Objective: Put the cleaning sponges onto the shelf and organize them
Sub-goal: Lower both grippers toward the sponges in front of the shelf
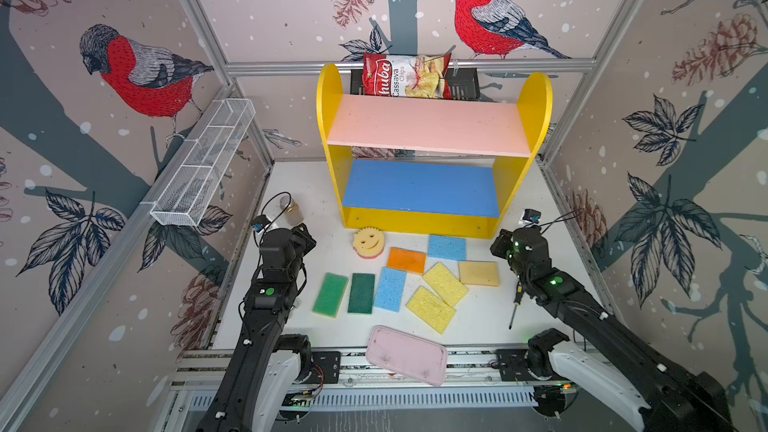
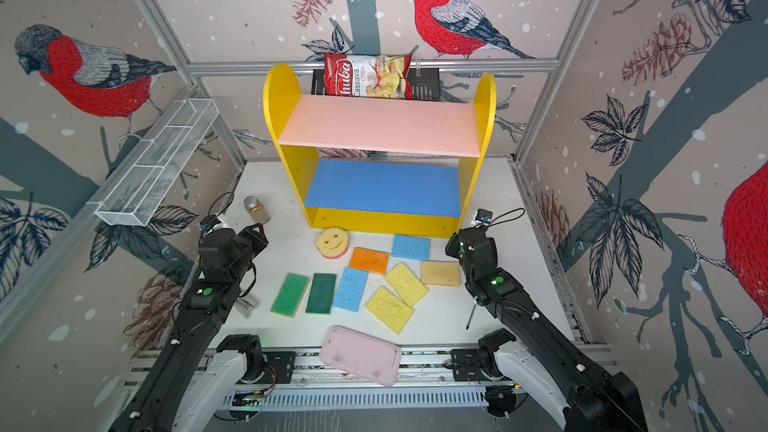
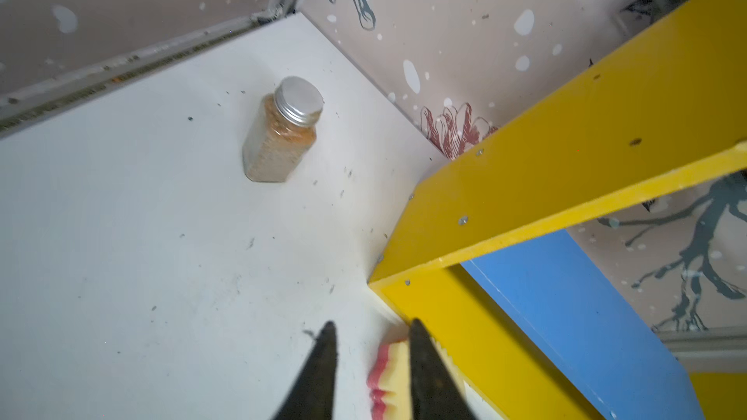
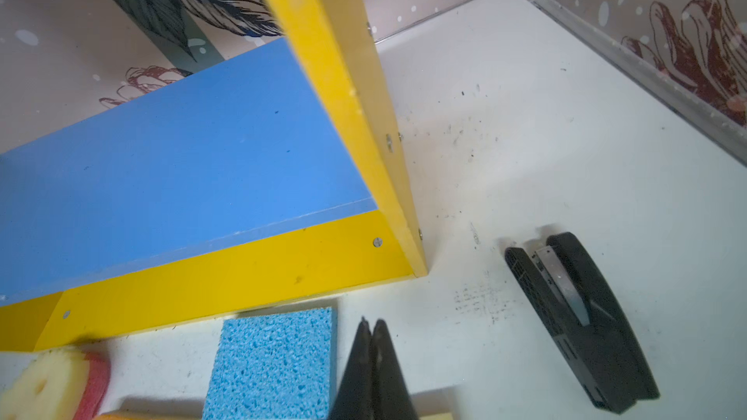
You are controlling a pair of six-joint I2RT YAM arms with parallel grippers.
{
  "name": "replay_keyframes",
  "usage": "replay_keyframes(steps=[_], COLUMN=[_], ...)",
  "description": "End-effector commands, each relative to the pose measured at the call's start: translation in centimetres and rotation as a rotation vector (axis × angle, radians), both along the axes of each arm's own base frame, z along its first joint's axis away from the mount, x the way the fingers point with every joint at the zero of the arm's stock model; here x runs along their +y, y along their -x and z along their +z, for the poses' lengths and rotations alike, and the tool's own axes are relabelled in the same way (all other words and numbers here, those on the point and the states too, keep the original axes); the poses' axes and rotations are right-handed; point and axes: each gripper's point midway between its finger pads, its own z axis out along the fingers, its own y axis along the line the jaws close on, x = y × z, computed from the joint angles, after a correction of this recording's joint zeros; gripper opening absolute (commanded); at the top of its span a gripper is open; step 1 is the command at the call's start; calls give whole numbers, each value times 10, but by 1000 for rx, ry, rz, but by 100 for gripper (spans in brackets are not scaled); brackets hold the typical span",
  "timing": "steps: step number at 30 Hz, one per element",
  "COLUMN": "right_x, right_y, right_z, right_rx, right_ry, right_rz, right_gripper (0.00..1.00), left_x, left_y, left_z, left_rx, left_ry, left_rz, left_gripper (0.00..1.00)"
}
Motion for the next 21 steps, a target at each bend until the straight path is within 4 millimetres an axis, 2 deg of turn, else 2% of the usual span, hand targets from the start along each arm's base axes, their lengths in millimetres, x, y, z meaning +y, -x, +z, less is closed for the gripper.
replay_keyframes(steps=[1,4,10,15,16,21], right_x=[11,17,31,24,22,9], right_y=[-4,-17,-41,-58,-61,-73], right_z=[-10,-10,-12,-6,-14,-15], right_rx=[93,124,178,164,187,197], right_ry=[-150,-210,-258,-269,-266,-258], right_rz=[104,171,231,208,201,176], right_gripper=[1,1,1,1,1,1], left_x=[-18,-22,-35,-48,-52,-68], left_y=[-1,-7,-21,-34,-37,-52], left_z=[-15,-22,-28,-40,-41,-51], left_rx=[52,73,76,102,105,116], left_ry=[29,36,61,58,57,67], left_rz=[-104,-122,-177,-218,-228,-268], left_gripper=[10,1,0,0,0,0])
